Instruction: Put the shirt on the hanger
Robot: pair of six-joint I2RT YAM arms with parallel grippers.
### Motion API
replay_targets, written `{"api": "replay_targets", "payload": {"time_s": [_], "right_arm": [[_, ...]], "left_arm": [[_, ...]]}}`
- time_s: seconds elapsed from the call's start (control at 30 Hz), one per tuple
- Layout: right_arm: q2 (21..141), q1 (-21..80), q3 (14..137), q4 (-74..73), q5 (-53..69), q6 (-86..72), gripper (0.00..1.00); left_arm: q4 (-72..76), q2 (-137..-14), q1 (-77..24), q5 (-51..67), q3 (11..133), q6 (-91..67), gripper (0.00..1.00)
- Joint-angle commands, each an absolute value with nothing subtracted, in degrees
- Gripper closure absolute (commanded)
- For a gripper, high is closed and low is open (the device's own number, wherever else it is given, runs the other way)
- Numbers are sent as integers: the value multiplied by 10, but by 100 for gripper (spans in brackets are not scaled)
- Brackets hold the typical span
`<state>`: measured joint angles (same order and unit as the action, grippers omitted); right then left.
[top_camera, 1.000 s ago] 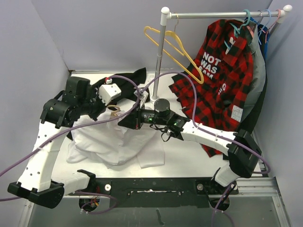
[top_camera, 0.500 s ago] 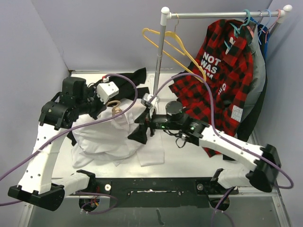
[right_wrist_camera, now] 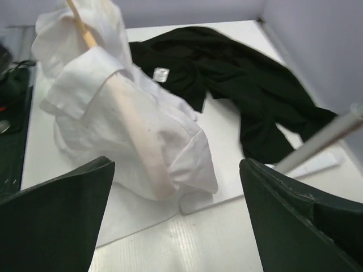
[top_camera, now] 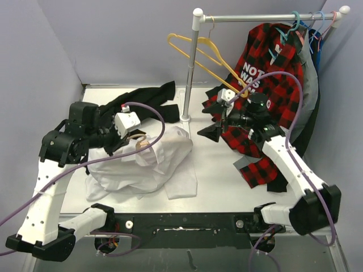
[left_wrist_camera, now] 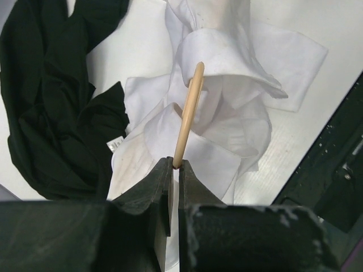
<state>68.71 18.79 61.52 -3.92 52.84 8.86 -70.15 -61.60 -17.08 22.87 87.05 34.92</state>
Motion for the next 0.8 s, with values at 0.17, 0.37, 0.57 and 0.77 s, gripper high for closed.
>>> {"api": "replay_targets", "payload": {"time_s": [0.17,0.37,0.57,0.77], "right_arm": [[930,238,850,-273,735,371,3],[1027,290,923,-444,719,546,1],[1078,340,977,-608,749,666,2],[1078,360,970,-621,732,659,2]], "left_arm": [[-775,-551,-168,285,858,390,100],[-823,-529,-169,330,845,416,100],[-867,-518,-170,343,834,479,100],[-904,-510,-169,359,819,531,100]]}}
